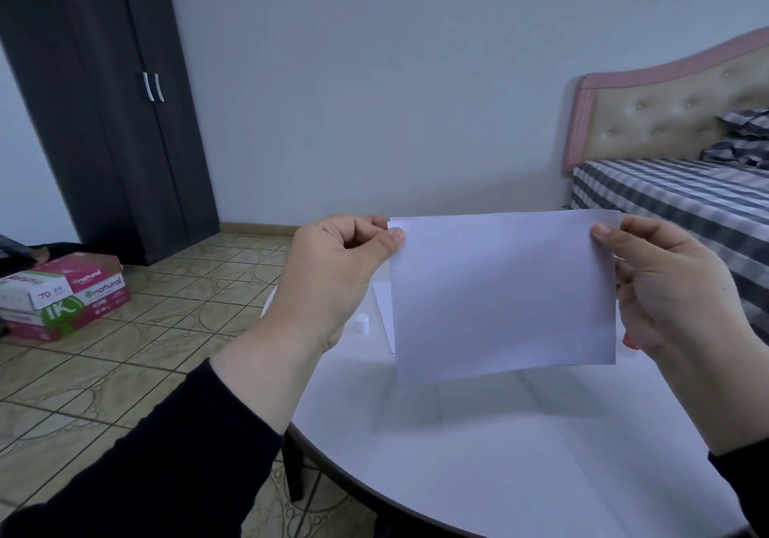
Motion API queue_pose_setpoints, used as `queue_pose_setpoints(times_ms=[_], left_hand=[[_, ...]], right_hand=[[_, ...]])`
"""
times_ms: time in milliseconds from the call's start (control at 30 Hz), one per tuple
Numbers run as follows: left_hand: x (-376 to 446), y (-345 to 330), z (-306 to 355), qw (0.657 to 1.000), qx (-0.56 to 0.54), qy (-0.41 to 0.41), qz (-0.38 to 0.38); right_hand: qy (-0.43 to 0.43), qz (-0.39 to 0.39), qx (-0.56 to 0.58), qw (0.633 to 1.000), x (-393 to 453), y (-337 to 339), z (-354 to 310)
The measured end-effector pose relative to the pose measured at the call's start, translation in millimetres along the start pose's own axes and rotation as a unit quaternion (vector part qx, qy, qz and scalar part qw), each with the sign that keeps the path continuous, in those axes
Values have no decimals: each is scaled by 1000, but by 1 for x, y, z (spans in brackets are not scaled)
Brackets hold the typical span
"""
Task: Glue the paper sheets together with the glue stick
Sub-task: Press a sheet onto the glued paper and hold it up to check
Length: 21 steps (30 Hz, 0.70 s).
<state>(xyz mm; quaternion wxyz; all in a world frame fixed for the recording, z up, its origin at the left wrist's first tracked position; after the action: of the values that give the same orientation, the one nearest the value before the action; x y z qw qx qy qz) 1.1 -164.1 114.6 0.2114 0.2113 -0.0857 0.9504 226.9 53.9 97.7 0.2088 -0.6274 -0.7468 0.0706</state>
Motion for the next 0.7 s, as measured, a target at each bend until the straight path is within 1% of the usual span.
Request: queue_pose_setpoints(times_ms=[133,400,700], left_hand=[[1,1,-1,1000,8,-16,11],[2,6,1,998,33,-27,36],[4,12,2,998,39,-17,46]], right_hand=[[-1,0,11,1000,-3,-2,-1],[-3,-28,34,999,2,-6,5],[-3,-57,49,997,0,-10,7]])
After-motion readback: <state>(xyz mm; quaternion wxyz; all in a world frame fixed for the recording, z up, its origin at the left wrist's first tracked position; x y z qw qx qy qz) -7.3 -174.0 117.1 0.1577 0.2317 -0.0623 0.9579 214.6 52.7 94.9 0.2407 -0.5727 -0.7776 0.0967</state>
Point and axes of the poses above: each hand's wrist, its own x-axis towards the middle knuckle, its own y-axis out of the back of the hand, z = x × y, the point moved 8 cm from there along x, towards the middle knuckle, and after that the axes turned 9 degrees about z, right-handed, at the moved point
